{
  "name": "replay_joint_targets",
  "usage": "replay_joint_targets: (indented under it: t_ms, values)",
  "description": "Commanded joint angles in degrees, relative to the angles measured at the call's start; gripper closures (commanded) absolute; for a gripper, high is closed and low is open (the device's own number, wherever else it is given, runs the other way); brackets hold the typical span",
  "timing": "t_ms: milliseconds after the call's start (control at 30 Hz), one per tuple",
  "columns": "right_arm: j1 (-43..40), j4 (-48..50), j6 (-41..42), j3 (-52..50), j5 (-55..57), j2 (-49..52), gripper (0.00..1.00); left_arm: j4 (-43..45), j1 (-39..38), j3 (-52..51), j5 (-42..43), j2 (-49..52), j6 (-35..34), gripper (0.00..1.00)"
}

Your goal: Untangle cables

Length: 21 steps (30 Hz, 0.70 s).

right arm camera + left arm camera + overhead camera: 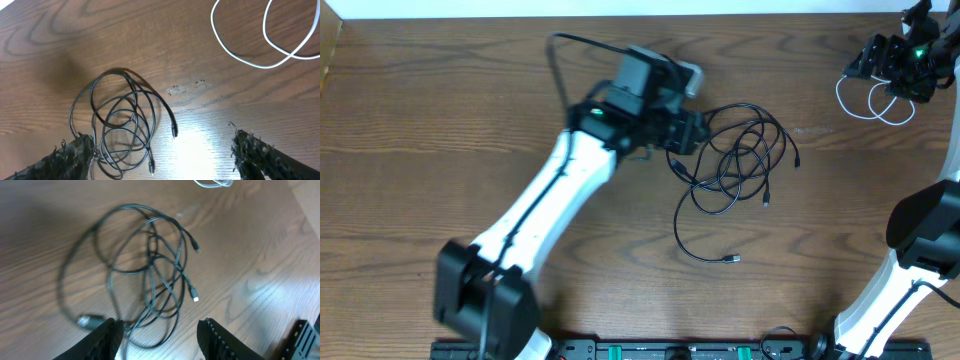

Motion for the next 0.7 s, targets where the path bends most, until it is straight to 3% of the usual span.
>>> replay_joint_targets:
  t_ms: [0, 200, 367, 667]
  values:
    - [0.0, -0.3, -1.0, 0.0, 0.2, 0.3, 0.13, 2.3, -3.2, 0.8, 0.7, 4.4, 1.0, 0.48]
    - [0.0, -0.3, -1.2, 0.0, 0.3, 0.3, 0.13, 6.2, -7.4, 0.8, -0.1, 10.3, 0.7, 0.53]
    - [0.0, -0.3, -1.2, -0.1, 1.2, 0.3, 0.13, 7.7, -10.4, 0.8, -9.4, 13.6, -4.8, 0.55]
    - [0.0, -0.3, -1.2, -1.3, 1.5, 0.3, 0.12, 10.1, -13.5, 0.8, -16.8, 17.0, -9.7, 0.55]
